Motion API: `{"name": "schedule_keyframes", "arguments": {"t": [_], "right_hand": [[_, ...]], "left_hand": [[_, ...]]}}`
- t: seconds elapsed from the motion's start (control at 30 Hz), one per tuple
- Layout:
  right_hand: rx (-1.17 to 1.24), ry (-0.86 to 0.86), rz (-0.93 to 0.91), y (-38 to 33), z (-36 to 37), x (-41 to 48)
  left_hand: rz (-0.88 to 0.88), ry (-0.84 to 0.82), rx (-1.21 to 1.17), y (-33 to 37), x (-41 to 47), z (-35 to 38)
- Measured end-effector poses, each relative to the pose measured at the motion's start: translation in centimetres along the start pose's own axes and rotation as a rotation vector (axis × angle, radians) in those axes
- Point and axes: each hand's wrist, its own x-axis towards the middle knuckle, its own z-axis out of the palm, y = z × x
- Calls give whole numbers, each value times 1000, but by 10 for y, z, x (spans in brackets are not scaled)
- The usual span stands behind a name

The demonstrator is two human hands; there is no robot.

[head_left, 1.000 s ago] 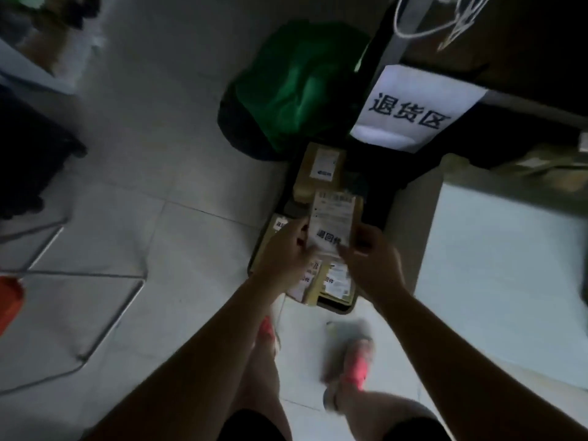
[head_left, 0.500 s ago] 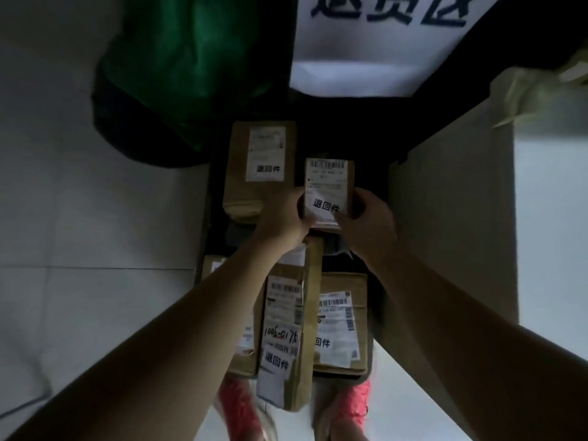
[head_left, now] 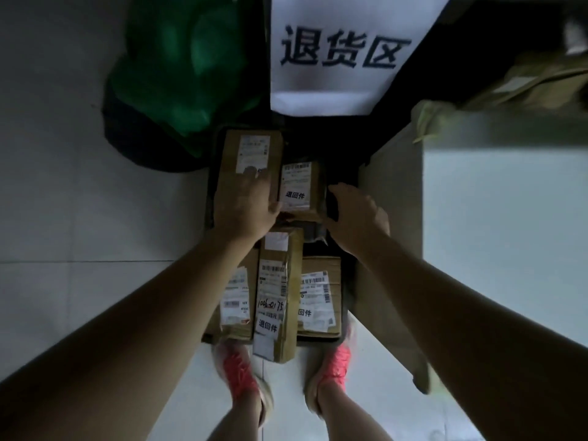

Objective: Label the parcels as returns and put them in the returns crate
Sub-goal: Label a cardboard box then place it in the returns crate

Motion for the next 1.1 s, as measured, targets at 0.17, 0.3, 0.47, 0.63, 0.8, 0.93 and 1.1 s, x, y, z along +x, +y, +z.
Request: {"name": "schedule_keyframes", "arguments": {"t": [0.17,0.3,0.47,0.63,0.8,0.93,1.1], "right_hand": [[-198,21,-124,-23,-103,-67],[-248,57,-121,-38,-194,-127],[-237,206,-129,-40,-288,-223],[-188,311,-102,-28,-359,-317],[-142,384,7,2,-382,-411],[-137,416,66,39,-382,-457],[-63,401,131,94,-393,-476]], "left_hand": [[20,28,361,49,-36,-128],[69,30,492,107,-78,-226],[192,72,664,182,-148,-328],[194,103,620,248,-209,-388],[258,153,595,309,-270,-407],[308,212,611,353,-310,-399],[311,181,568,395,-322,-375]]}}
